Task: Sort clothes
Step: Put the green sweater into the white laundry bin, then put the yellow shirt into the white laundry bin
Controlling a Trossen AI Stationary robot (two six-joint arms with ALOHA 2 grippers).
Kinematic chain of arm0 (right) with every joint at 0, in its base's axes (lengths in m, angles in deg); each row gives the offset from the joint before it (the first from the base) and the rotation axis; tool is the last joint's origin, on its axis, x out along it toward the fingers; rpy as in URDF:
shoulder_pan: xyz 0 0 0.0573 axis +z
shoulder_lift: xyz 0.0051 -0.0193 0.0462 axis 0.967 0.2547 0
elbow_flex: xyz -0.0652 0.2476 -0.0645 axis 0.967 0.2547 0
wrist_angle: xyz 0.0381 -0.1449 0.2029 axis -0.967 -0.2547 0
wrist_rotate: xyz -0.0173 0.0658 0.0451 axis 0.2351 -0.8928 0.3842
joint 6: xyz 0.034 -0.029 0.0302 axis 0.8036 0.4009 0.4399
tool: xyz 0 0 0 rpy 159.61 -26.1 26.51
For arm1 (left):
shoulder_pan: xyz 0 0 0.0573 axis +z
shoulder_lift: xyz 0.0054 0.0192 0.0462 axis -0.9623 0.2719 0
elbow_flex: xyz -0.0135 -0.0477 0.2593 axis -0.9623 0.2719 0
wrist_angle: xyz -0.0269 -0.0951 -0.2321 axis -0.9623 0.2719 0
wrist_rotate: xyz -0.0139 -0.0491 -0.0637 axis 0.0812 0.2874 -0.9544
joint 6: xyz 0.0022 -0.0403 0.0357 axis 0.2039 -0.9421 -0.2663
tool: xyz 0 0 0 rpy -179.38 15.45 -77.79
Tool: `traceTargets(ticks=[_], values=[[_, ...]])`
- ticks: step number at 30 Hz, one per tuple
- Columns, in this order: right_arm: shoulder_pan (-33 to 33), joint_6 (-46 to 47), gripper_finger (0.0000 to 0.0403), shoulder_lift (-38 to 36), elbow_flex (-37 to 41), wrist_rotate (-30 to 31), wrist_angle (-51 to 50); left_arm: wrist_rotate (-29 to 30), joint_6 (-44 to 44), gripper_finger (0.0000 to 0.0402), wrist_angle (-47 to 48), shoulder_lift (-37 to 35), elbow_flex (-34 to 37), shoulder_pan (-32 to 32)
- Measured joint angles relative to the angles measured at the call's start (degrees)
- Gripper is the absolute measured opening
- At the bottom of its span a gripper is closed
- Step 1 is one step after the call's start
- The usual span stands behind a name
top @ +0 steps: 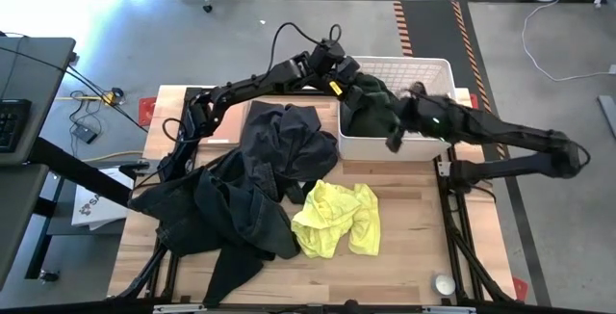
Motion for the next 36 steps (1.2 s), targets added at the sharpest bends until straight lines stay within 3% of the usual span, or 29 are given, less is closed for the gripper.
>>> traceTargets(ticks=[7,13,19,23,27,32,36], values=[[-16.1,-1.7,0.0185,8.3,0.0,-1.1,1.0,-0.1,3.9,0.0152,3.1,-3.4,0.0,-0.7],[-24.5,-0.6,0.0185,11.9,0.0,-3.3,-1.6,1.8,9.0,0.0152,12.0,-6.9,0.0,-2.1],[-28.5,-3.0,0.0185,10.3,0.0,-3.3,-2.3,19.3,14.6,0.0152,24.2,-10.4,0.0,-7.4],[-27.4,-4.8,0.0185,5.3,0.0,-6.9,-2.2,34.7,16.2,0.0152,29.8,-12.8,0.6,-13.0],[-23.3,-3.0,0.0185,-1.7,0.0,-12.9,-1.4,47.3,16.5,0.0152,30.4,-17.2,5.9,-18.6],[-12.0,-0.3,0.0185,-11.1,0.2,-18.8,-0.5,56.3,11.6,0.0152,23.0,-25.9,19.6,-25.8],[-1.2,2.6,0.0185,-19.8,6.5,-19.0,11.0,62.2,6.2,0.0152,9.2,-33.6,35.3,-33.4]])
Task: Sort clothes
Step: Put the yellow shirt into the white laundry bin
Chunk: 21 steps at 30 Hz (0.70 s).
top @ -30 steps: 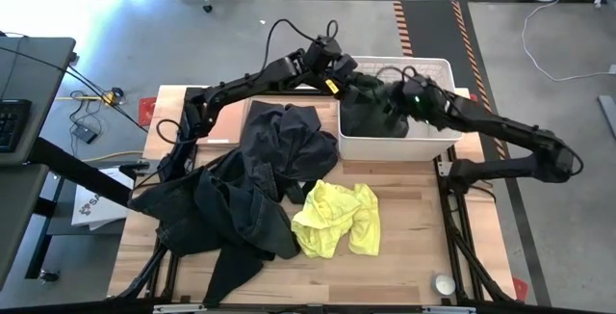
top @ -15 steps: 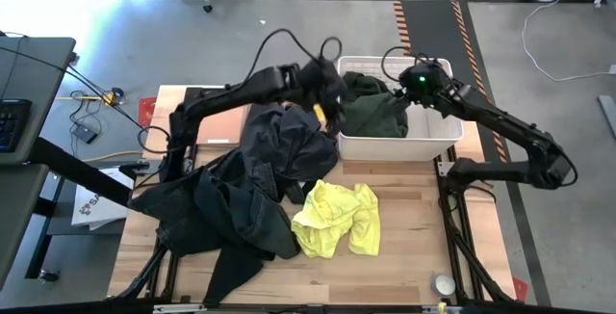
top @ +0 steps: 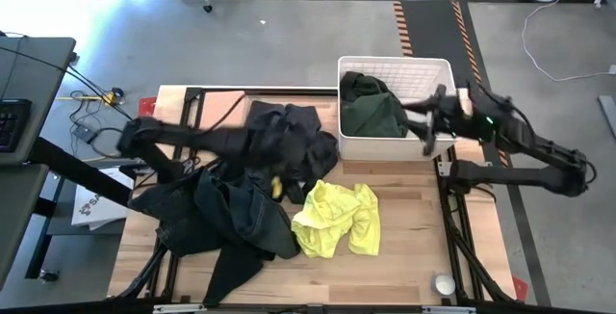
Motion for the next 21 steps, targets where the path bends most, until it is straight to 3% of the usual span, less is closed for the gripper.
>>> traceTargets(ticks=[4,8,13,21], values=[[8.9,2.1,0.0185,-7.2,11.4,-0.1,14.9,5.8,-5.6,0.0152,-14.4,-5.2,13.8,-7.7],[16.5,-0.2,0.0185,-7.4,21.5,-3.6,28.3,11.1,-6.7,0.0152,-27.5,-6.3,22.5,-14.3],[24.6,-4.8,0.0185,3.0,25.3,-3.9,38.3,18.0,-4.9,0.0152,-39.9,-4.4,28.3,-19.8],[28.6,-3.6,0.0185,24.1,18.2,-6.4,36.5,36.6,-12.1,0.0152,-33.0,-3.9,29.0,-24.4]])
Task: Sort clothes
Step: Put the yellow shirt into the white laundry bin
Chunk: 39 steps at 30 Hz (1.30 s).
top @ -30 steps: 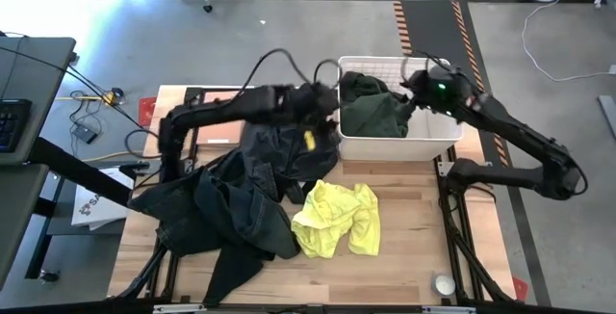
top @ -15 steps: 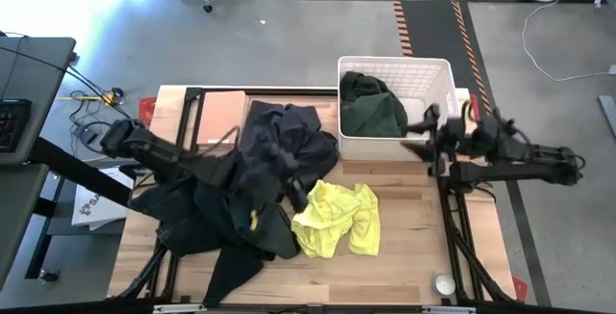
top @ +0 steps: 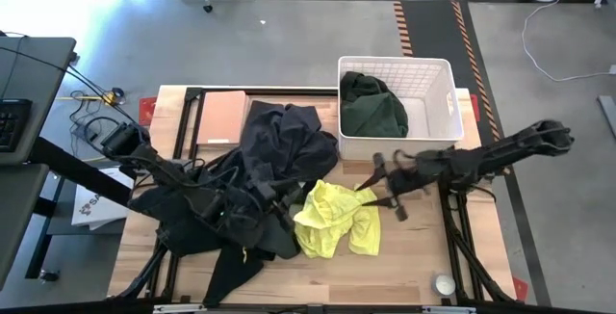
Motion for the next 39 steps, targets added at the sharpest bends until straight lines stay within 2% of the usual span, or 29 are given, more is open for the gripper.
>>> traceTargets(ticks=[3,6,16,23,28,33,36,39], values=[[0.1,0.1,0.0189,7.7,-4.5,0.3,-3.6,2.8,-1.6,0.0152,1.8,0.0,0.0,-1.0],[0.1,0.4,0.0201,15.2,-10.8,1.6,-12.7,3.2,-3.1,0.0152,3.2,0.0,0.0,-1.7],[0.0,-8.3,0.0274,34.8,-31.7,4.8,-33.4,3.1,-11.8,0.0152,12.5,0.0,0.0,-2.4],[0.0,-8.6,0.0294,45.3,-35.8,4.9,-36.8,2.1,-19.2,0.0152,18.1,0.0,0.0,-2.4],[-0.6,-7.5,0.0293,53.6,-36.3,10.2,-39.0,2.0,-19.7,0.0152,18.4,0.0,0.0,-2.3],[-1.3,-6.4,0.0285,57.1,-36.8,6.6,-39.4,1.9,-19.7,0.0152,18.5,0.0,0.0,-2.3],[-1.4,-6.3,0.0249,57.4,-36.7,2.9,-38.5,1.9,-19.7,0.0152,18.7,0.0,0.0,-2.3],[-1.0,-6.1,0.0186,57.4,-36.7,2.5,-38.4,1.9,-19.7,0.0152,18.7,0.0,0.0,-2.3]])
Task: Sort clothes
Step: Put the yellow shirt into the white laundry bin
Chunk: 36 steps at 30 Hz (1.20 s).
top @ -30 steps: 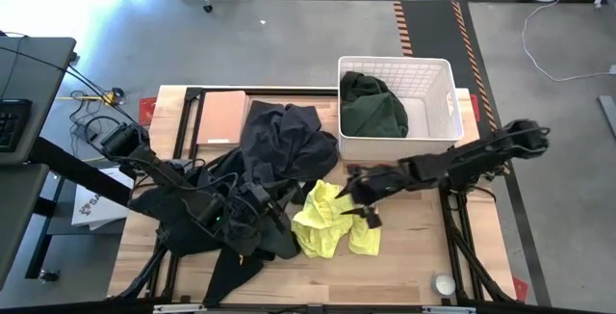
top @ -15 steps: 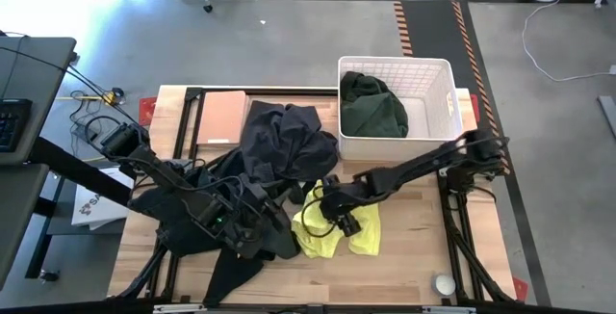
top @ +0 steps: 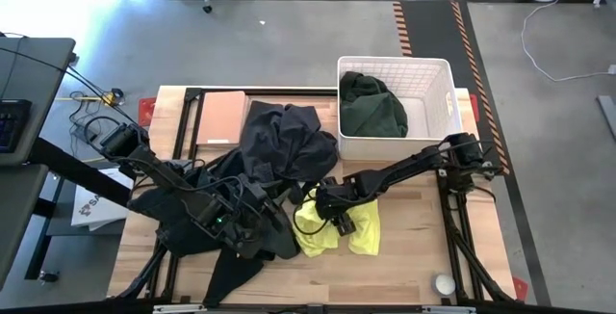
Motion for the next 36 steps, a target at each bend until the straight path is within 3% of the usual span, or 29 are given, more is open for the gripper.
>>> traceTargets(ticks=[5,9,15,21,25,29,31,33,36], values=[[0.0,2.3,0.0066,-2.1,0.3,-3.7,-0.9,-0.4,0.0,0.0152,0.0,0.0,0.0,-0.2],[0.7,5.2,0.0057,-7.4,1.2,-9.0,-5.7,-1.6,0.0,0.0152,0.1,0.0,0.0,-0.3],[2.6,6.0,0.0057,-22.5,1.1,-5.7,-10.8,-2.2,0.0,0.0152,0.0,0.0,0.0,-0.5],[3.5,5.4,0.0057,-39.3,-3.0,12.6,-17.5,-1.9,0.0,0.0152,0.0,0.0,0.0,-0.7],[3.3,-1.6,0.0057,-46.6,-11.6,35.2,-20.1,-1.5,0.0,0.0152,0.0,0.0,0.0,-0.6],[2.8,-14.3,0.0057,-50.5,-21.9,59.6,-18.0,-1.5,0.0,0.0152,0.0,0.0,0.0,-0.2],[1.7,-19.7,0.0057,-51.2,-26.6,68.5,-17.3,-1.5,0.0,0.0152,0.0,0.0,0.0,-0.2],[0.5,-21.9,0.0057,-51.7,-30.6,71.5,-18.1,-1.5,0.0,0.0152,0.0,0.0,0.0,-0.2],[-1.8,-20.0,0.0057,-52.4,-34.8,69.8,-22.1,-1.5,0.0,0.0152,-0.1,0.0,0.0,-0.2]])
